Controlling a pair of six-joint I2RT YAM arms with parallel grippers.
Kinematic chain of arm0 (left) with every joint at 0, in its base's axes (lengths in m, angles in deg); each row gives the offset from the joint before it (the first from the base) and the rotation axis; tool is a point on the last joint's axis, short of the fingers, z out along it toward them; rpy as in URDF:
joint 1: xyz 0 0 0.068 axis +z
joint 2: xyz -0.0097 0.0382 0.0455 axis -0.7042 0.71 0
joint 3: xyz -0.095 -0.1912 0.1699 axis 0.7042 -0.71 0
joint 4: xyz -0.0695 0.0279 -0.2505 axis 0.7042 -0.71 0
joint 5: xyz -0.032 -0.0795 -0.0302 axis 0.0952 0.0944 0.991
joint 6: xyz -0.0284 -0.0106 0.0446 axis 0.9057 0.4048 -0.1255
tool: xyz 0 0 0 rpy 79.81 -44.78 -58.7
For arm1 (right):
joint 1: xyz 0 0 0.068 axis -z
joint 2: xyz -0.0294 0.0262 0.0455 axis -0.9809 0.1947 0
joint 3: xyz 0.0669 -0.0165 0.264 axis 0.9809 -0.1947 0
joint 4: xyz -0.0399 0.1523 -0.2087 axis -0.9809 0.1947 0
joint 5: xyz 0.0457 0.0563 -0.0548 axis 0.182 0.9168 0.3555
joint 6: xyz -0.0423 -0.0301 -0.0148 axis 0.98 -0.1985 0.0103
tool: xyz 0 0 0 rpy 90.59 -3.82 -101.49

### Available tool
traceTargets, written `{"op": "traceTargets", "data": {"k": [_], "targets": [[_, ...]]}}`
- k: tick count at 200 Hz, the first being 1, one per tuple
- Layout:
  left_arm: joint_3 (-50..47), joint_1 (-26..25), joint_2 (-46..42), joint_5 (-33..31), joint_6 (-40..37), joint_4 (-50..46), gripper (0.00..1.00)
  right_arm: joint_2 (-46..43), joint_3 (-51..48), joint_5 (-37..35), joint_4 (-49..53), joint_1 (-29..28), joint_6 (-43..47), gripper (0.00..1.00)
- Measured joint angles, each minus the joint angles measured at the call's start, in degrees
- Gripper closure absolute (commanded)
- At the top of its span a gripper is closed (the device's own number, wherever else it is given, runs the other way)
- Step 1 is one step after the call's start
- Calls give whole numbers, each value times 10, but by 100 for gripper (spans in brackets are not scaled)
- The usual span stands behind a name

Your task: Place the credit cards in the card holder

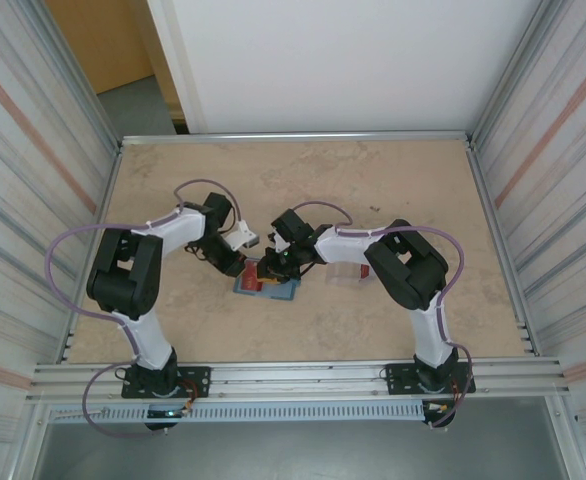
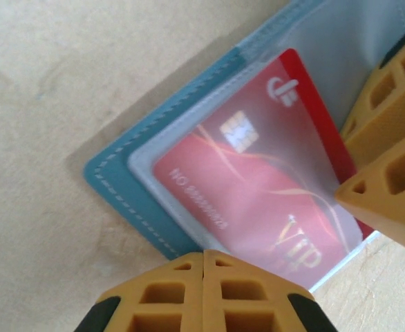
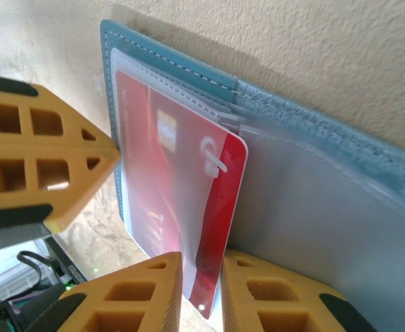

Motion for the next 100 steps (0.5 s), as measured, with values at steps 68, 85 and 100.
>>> {"op": "traceTargets", "data": {"k": [68,85,100], "targets": [[-2,-2,6,-13,13,3,100,0,1,-4,1,-7,-1,79],[-4,-2,5,-13,13,5,100,0,3,-14,4,-10,-7,80],[-4,-2,5,-13,14,5,100,0,5,-23,5,-13,-16,81]]}}
